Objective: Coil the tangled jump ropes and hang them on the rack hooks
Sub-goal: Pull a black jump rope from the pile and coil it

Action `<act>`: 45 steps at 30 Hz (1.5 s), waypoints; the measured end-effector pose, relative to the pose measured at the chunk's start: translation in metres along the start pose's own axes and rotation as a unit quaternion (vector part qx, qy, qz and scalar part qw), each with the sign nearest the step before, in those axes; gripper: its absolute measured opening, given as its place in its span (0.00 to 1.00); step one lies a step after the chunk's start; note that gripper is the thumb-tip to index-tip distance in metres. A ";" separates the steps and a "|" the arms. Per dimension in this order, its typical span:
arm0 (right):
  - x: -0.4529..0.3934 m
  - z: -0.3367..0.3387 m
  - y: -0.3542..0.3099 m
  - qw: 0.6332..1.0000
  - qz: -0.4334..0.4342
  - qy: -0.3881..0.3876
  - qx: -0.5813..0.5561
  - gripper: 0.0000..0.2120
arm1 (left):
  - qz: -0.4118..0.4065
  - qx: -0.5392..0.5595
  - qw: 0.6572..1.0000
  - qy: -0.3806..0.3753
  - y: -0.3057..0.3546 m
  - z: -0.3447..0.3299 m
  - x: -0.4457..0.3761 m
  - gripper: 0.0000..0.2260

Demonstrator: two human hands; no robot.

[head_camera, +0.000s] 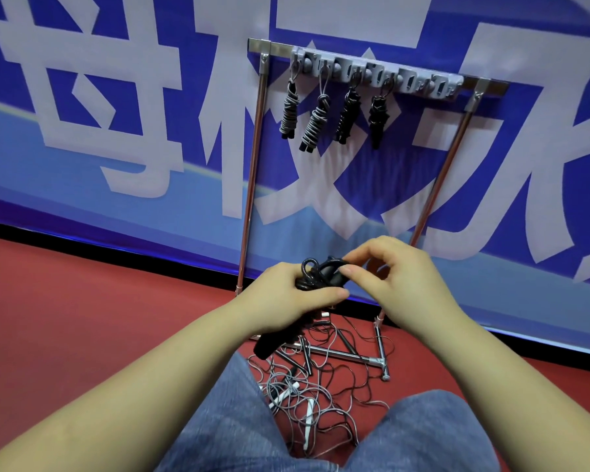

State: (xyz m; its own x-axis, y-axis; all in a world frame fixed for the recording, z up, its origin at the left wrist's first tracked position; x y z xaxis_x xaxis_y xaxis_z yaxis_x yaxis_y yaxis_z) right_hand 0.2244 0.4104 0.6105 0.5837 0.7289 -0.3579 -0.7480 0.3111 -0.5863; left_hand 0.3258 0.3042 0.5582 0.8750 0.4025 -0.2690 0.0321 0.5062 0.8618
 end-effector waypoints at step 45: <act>0.000 -0.010 0.003 0.997 0.019 -0.014 -0.078 0.08 | -0.014 0.045 0.997 0.057 -0.007 -0.019 -0.008 0.10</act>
State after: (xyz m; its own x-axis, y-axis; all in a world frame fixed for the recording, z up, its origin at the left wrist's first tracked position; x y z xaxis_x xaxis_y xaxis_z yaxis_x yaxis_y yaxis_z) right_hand 0.2254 0.4057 0.6013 0.5454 0.7554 -0.3631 -0.7102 0.1865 -0.6788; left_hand 0.3097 0.3121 0.5465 0.8125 0.4766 -0.3357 0.1029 0.4496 0.8873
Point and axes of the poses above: each hand's wrist, its own x-axis away from the middle knuckle, its own z-axis out of the back of the hand, y = z × x, the point moved 6 cm from there along -x, towards the middle knuckle, and after that the axes turned 11 degrees about -z, right-handed, at the moved point
